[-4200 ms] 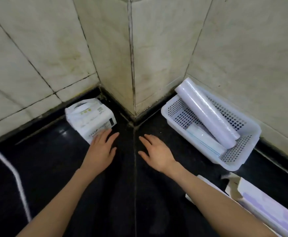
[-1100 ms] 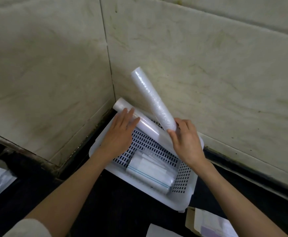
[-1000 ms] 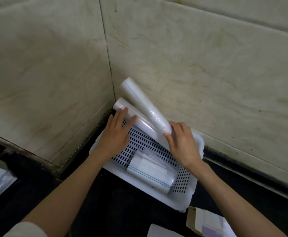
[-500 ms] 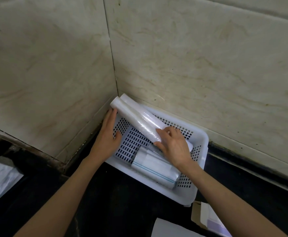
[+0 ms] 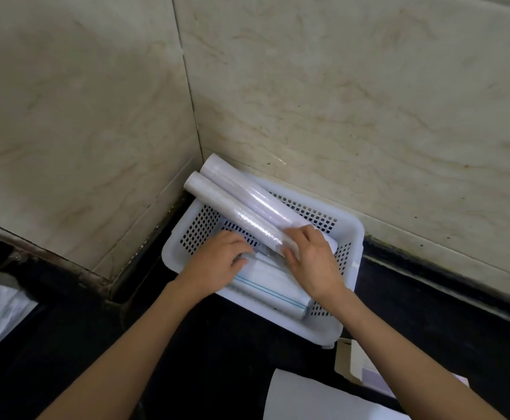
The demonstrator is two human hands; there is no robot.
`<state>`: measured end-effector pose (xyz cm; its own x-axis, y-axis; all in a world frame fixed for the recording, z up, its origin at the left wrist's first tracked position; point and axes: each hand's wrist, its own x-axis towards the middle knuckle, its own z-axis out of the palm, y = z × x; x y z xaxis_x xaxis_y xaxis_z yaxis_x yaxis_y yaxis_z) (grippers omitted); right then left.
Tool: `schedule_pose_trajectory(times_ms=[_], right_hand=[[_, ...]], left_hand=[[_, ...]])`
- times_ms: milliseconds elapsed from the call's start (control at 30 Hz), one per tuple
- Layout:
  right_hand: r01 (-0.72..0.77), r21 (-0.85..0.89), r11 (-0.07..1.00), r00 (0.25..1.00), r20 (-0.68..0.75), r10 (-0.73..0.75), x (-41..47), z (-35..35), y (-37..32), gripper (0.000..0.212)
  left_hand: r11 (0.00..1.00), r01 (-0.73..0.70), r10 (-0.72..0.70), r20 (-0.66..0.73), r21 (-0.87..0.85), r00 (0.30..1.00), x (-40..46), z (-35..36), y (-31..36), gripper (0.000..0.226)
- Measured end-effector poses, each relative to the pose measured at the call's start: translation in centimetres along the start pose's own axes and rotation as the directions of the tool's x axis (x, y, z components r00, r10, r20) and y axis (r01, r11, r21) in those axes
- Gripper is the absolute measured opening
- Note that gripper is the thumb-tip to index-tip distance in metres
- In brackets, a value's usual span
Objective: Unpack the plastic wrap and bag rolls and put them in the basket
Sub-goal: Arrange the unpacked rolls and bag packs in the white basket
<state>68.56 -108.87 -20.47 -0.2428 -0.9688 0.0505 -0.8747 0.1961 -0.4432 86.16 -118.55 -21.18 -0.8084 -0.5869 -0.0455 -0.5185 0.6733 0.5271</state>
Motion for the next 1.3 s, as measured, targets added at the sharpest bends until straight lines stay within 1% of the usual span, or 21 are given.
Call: schedule_pose_trajectory(times_ms=[67,167,233,367,467,567,633,733,800,867,900,933,967,1033,1067,1100,1133,1167,1200,1233,1300], right_hand=[[-0.023,0.035,0.999,0.999,0.030,0.022,-1.3,-0.1,0.1,0.031],[-0.031,-0.021,0.999,0.970,0.241,0.035,-3.0,0.6,0.4,0.039],[-0.016,-0.079,0.997,0.944,0.328,0.041,-3.4,1.1,0.7,0.042],[-0.054,-0.113,0.992,0.922,0.375,0.093,-3.0,1.6,0.6,0.040],[-0.103,-0.127,0.987,0.890,0.431,0.148,-2.4,2.1,0.4,0.039],[-0.165,-0.104,0.981,0.831,0.522,0.195,-1.8,2.1,0.3,0.038],[-0.192,-0.075,0.979,0.793,0.576,0.200,-1.4,1.8,0.2,0.035],[-0.217,-0.013,0.976,0.748,0.640,0.175,-1.1,1.3,0.2,0.018],[-0.235,0.004,0.972,0.725,0.667,0.173,-1.1,0.9,0.0,0.024],[-0.219,0.010,0.976,0.744,0.649,0.160,-1.2,0.6,0.0,0.029],[-0.201,0.010,0.980,0.772,0.618,0.152,-1.4,0.5,0.1,0.030],[-0.191,-0.004,0.982,0.797,0.583,0.157,-1.6,0.1,0.0,0.029],[-0.173,-0.007,0.985,0.833,0.532,0.150,-1.8,-0.3,0.0,0.025],[-0.166,-0.011,0.986,0.880,0.449,0.153,-2.0,-1.7,0.4,0.009],[-0.184,0.000,0.983,0.892,0.420,0.167,-2.0,-2.5,0.7,0.017],[-0.211,0.018,0.977,0.902,0.388,0.187,-2.0,-3.3,1.1,0.020],[-0.257,0.057,0.965,0.910,0.350,0.222,-2.0,-4.1,1.6,0.015],[-0.312,0.121,0.942,0.915,0.304,0.264,-2.0,-4.8,2.0,0.010],[-0.366,0.205,0.908,0.915,0.256,0.311,-2.1,-5.4,2.5,0.007],[-0.408,0.295,0.864,0.910,0.205,0.359,-2.1,-5.8,2.8,0.009],[-0.455,0.456,0.765,0.885,0.139,0.444,-2.2,-6.2,3.3,0.014]], left_hand=[[1.000,0.011,-0.013,0.123,0.023,0.992,0.7,0.9,0.8,0.030],[0.997,0.062,-0.072,0.246,0.051,0.967,1.5,1.8,1.3,0.034],[0.995,0.064,-0.085,0.287,0.080,0.954,2.0,1.9,1.3,0.033],[0.989,0.084,-0.122,0.364,0.120,0.924,2.5,2.1,1.2,0.034],[0.985,0.108,-0.157,0.442,0.134,0.883,2.8,2.3,1.4,0.036],[0.981,0.133,-0.184,0.469,0.139,0.864,3.1,2.1,1.3,0.035],[0.981,0.135,-0.184,0.476,0.136,0.860,3.1,2.0,1.2,0.033],[0.986,0.121,-0.162,0.462,0.118,0.872,2.9,1.7,1.1,0.028],[0.989,0.105,-0.141,0.442,0.106,0.886,2.8,1.5,1.2,0.026],[0.992,0.119,-0.124,0.437,0.040,0.891,2.5,1.3,1.3,0.025],[0.985,0.165,-0.124,0.437,-0.057,0.891,2.3,0.8,1.3,0.026],[0.955,0.227,-0.126,0.436,-0.189,0.891,2.2,0.2,1.1,0.027],[0.905,0.277,-0.126,0.417,-0.324,0.900,2.0,-0.6,0.8,0.028],[0.794,0.329,-0.188,0.308,-0.510,0.933,1.8,-2.2,-0.2,0.028],[0.768,0.340,-0.258,0.224,-0.543,0.940,1.6,-2.6,-0.8,0.026],[0.789,0.348,-0.322,0.141,-0.506,0.936,1.4,-2.6,-1.4,0.024],[0.844,0.363,-0.357,0.089,-0.394,0.930,1.3,-2.3,-1.7,0.023],[0.900,0.365,-0.354,0.089,-0.240,0.931,1.2,-1.7,-1.8,0.024],[0.938,0.330,-0.315,0.140,-0.104,0.939,1.1,-0.8,-1.8,0.026],[0.964,0.263,-0.252,0.211,-0.027,0.945,1.0,0.2,-1.6,0.032],[0.993,0.119,-0.108,0.316,-0.015,0.943,1.4,1.6,-0.8,0.047]])
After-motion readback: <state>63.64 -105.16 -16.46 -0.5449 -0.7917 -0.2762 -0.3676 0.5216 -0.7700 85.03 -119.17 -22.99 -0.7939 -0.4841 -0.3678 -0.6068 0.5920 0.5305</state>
